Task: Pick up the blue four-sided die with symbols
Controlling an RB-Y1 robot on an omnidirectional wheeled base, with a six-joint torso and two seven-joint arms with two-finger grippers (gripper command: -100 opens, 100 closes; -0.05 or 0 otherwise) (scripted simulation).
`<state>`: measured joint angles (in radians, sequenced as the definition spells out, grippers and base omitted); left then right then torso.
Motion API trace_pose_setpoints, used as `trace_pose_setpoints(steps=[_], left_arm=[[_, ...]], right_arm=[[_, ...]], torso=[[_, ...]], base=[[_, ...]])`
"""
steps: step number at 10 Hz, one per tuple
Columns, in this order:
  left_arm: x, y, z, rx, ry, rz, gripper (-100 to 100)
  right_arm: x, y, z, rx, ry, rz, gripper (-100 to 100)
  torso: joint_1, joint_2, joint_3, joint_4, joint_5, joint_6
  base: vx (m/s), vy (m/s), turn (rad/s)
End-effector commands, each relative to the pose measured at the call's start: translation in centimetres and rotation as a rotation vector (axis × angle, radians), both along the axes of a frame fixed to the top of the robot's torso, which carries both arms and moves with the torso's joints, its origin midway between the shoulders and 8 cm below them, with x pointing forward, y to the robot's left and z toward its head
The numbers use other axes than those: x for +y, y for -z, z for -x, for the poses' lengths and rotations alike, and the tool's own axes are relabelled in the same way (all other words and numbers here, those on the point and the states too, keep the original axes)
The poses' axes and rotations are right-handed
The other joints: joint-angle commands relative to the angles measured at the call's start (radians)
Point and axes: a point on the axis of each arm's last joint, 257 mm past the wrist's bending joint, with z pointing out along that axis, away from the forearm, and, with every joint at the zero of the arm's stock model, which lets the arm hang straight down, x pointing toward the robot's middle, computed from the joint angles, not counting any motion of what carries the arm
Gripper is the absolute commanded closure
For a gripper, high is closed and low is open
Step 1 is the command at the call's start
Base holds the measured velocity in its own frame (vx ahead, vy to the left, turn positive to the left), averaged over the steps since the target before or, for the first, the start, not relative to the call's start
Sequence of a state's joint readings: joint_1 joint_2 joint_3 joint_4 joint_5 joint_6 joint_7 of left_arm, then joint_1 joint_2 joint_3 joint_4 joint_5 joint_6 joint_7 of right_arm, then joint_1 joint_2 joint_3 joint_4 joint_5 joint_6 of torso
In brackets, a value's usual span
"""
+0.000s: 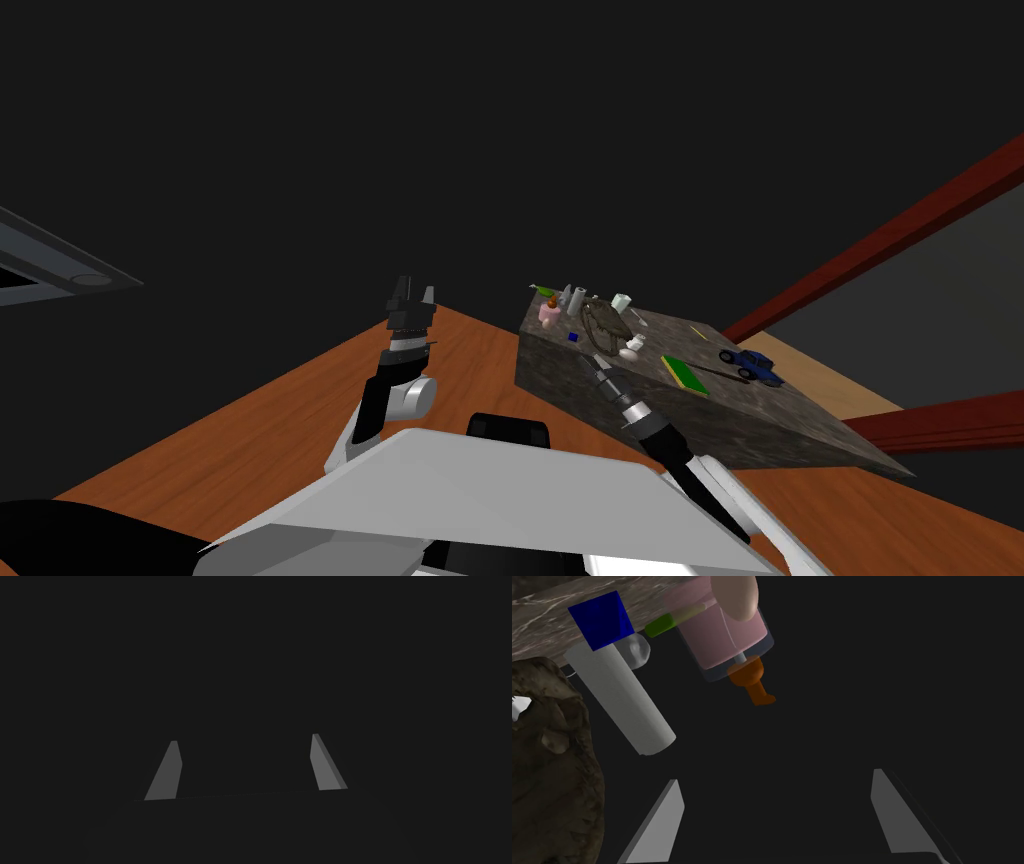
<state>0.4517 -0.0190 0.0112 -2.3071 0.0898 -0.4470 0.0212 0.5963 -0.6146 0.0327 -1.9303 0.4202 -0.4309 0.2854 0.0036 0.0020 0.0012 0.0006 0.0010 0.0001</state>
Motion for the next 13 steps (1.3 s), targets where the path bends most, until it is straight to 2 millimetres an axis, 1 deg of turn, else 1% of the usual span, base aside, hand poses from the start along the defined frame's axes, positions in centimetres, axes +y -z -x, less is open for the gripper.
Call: trace_pose_setpoints(steps=[1, 2, 3, 4, 5, 6, 7, 8, 9, 10, 11, 12, 13], left_arm=[[0.0, 0.0, 0.0, 0.000, 0.000, 0.000, 0], [0.0, 0.0, 0.0, 0.000, 0.000, 0.000, 0], [0.0, 0.0, 0.0, 0.000, 0.000, 0.000, 0], [0.0, 0.0, 0.0, 0.000, 0.000, 0.000, 0], [0.0, 0.0, 0.0, 0.000, 0.000, 0.000, 0], [0.0, 0.0, 0.0, 0.000, 0.000, 0.000, 0], [0.0, 0.0, 0.0, 0.000, 0.000, 0.000, 0], [0.0, 0.0, 0.0, 0.000, 0.000, 0.000, 0], [0.0, 0.0, 0.0, 0.000, 0.000, 0.000, 0], [0.0, 0.0, 0.0, 0.000, 0.000, 0.000, 0], [0.0, 0.0, 0.0, 0.000, 0.000, 0.000, 0], [0.0, 0.0, 0.0, 0.000, 0.000, 0.000, 0], [0.0, 0.0, 0.0, 0.000, 0.000, 0.000, 0]], right_arm=[[-1.2, 2.7, 0.8, 0.048, -0.021, 0.101, -100], [-1.3, 2.8, 0.8, 0.053, -0.024, 0.110, -100], [-2.5, 5.0, 1.6, 0.093, -0.038, 0.189, -100], [-2.7, 5.1, 1.6, 0.096, -0.044, 0.200, -100], [-4.1, 7.3, 2.6, 0.138, -0.059, 0.281, -100], [-4.2, 7.2, 2.6, 0.140, -0.064, 0.290, -100], [-5.7, 9.1, 3.5, 0.178, -0.084, 0.370, -100], [-7.0, 10.5, 4.4, 0.208, -0.107, 0.447, -100], [-8.0, 11.0, 4.7, 0.226, -0.105, 0.465, -100], [-9.4, 12.0, 5.4, 0.251, -0.135, 0.545, -100], [-10.2, 12.6, 5.8, 0.268, -0.125, 0.550, -100], [-12.1, 13.6, 6.7, 0.301, -0.148, 0.630, -100], [-12.5, 13.9, 6.8, 0.309, -0.144, 0.633, -100]], torso=[[0.000, 0.000, 0.000, 0.000, 0.000, 0.000], [0.000, 0.000, 0.000, 0.000, 0.000, 0.000], [-0.001, -0.001, 0.000, 0.000, 0.000, 0.000], [0.000, -0.001, 0.000, 0.000, 0.000, 0.000], [0.000, -0.001, 0.000, 0.000, 0.000, 0.000], [0.000, -0.001, 0.000, 0.000, 0.000, 0.000], [0.000, -0.001, -0.001, 0.000, 0.000, 0.000], [0.001, -0.001, -0.001, 0.000, 0.000, 0.000], [0.003, -0.002, -0.001, 0.000, 0.000, 0.000], [0.002, -0.001, -0.001, 0.000, 0.001, 0.000], [0.003, -0.001, 0.000, 0.000, 0.000, 0.000], [0.001, -0.001, -0.001, 0.000, 0.000, 0.000], [0.001, -0.002, -0.001, 0.000, 0.000, 0.000]], base=[[-0.026, 0.062, 0.043], [-0.018, 0.048, 0.020], [-0.025, 0.061, 0.052], [-0.021, 0.056, 0.023], [-0.017, 0.062, 0.062], [-0.015, 0.060, 0.016], [-0.011, 0.085, 0.057], [-0.007, 0.113, 0.092], [-0.013, 0.090, 0.030], [-0.023, 0.102, 0.062], [-0.015, 0.074, 0.033], [0.013, 0.082, 0.085], [0.013, 0.065, 0.035]])
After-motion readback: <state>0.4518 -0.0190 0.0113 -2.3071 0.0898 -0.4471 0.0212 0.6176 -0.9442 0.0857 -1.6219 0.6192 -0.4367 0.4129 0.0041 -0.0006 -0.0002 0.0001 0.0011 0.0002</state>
